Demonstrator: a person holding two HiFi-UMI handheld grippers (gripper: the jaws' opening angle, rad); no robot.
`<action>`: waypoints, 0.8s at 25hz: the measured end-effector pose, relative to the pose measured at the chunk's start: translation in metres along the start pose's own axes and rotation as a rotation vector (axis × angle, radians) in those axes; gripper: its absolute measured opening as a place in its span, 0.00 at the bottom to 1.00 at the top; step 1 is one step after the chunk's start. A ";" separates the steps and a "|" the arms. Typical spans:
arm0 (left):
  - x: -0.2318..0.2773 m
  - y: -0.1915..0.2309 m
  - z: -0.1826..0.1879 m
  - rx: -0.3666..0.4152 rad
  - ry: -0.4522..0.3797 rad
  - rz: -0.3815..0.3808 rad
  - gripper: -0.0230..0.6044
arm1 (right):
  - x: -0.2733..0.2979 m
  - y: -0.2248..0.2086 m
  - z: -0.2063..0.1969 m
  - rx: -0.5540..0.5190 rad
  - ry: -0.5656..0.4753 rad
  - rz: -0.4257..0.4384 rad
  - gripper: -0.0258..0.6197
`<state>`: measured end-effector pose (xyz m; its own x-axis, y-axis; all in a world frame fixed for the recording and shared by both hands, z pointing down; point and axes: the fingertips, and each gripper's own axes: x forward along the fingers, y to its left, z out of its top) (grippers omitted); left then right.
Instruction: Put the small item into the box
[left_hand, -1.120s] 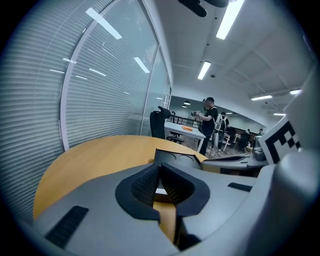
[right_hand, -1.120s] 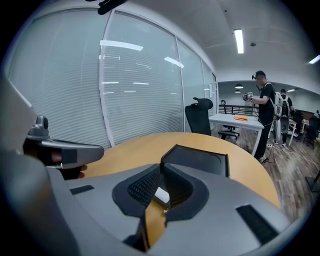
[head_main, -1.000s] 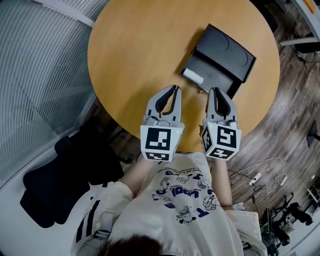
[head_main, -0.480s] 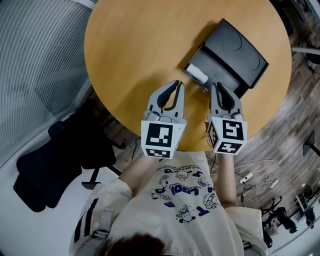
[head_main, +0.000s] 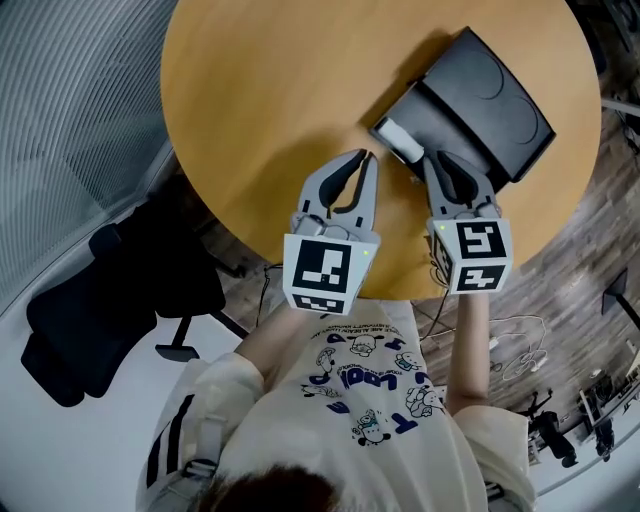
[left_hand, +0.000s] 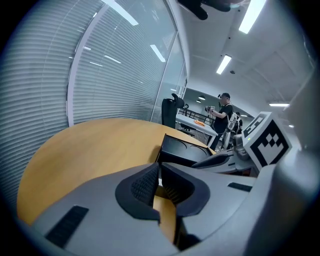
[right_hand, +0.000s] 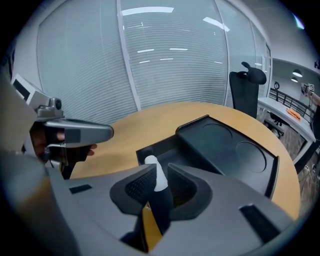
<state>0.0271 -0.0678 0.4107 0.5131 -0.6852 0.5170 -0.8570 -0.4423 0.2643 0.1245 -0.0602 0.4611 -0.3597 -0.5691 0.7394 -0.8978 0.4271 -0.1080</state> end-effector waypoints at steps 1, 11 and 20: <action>0.001 0.000 -0.001 -0.003 0.001 0.003 0.08 | 0.003 0.000 -0.002 -0.010 0.017 0.017 0.19; 0.008 0.008 -0.015 -0.038 0.024 0.024 0.08 | 0.027 0.001 -0.012 -0.115 0.149 0.192 0.24; 0.011 0.010 -0.022 -0.076 0.034 0.036 0.08 | 0.039 0.000 -0.028 -0.236 0.313 0.328 0.25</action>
<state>0.0234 -0.0672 0.4369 0.4807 -0.6796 0.5541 -0.8769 -0.3714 0.3052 0.1171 -0.0631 0.5086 -0.4874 -0.1564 0.8591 -0.6556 0.7153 -0.2417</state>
